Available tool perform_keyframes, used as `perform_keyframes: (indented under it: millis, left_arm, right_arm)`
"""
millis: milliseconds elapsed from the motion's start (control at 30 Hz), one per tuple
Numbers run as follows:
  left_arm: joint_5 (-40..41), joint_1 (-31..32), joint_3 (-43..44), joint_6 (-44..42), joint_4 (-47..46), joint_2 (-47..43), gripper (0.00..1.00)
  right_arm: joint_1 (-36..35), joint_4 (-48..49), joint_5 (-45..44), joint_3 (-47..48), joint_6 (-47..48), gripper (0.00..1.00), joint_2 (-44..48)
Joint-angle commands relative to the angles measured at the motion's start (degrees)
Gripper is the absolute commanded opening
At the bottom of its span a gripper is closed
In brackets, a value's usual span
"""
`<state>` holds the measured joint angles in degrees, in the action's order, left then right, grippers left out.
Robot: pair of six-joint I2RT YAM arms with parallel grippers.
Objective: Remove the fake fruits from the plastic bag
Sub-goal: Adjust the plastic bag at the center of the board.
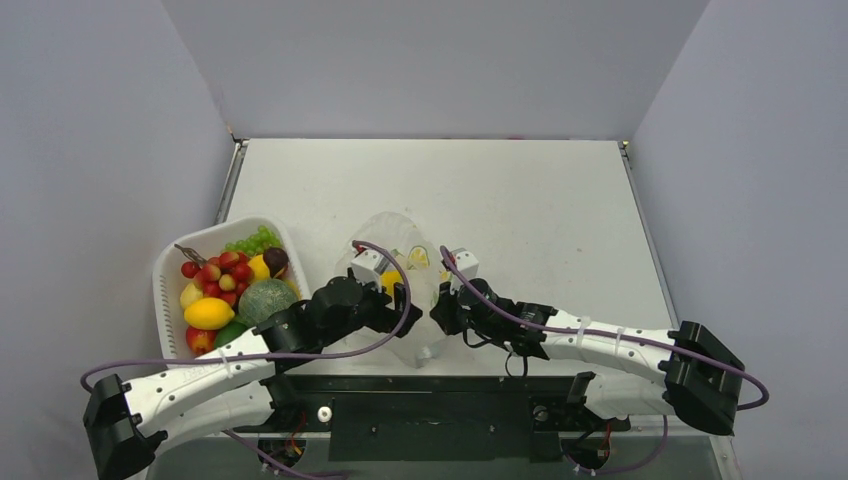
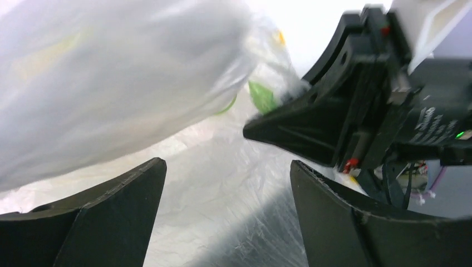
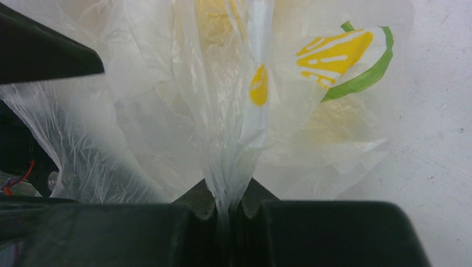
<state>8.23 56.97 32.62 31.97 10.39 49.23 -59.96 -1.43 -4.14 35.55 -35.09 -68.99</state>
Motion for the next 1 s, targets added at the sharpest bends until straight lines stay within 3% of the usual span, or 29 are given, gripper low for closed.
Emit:
perform_keyframes:
  millis: [0,100,300,367,467,567,667,967]
  left_arm:
    - [5.67,0.34,8.08,-1.33,0.75,-2.40,0.84]
    - [3.43,0.32,16.45,-2.23,6.14,-2.90,0.88]
    - [-6.27,0.27,27.31,-3.42,7.72,-2.13,0.91]
    - [-12.63,0.32,29.34,-4.26,7.81,-0.15,0.91]
    - [-15.78,0.41,30.91,-5.33,9.46,4.24,0.86]
    - [-15.61,0.34,31.17,-6.55,12.91,7.36,0.79]
    - [-15.41,0.33,27.57,-7.17,12.47,7.98,0.78]
    - [-1.52,-1.20,18.39,-5.51,13.72,11.29,0.71]
  right_arm:
    - [0.30,1.61,-1.27,0.05,0.65,0.00,1.81]
    - [0.37,1.61,-1.35,0.13,1.06,0.00,1.87]
    - [0.32,1.61,-1.25,0.22,1.14,0.00,1.19]
    - [0.29,1.61,-1.37,0.14,0.94,0.00,1.49]
    - [0.34,1.61,-1.60,-0.12,0.77,0.00,2.26]
    - [0.41,1.61,-2.00,-0.78,0.60,0.00,3.06]
    - [0.57,-0.01,-2.26,-1.36,0.43,0.00,3.87]
    - [1.08,0.53,-1.48,-2.41,0.05,0.00,3.94]
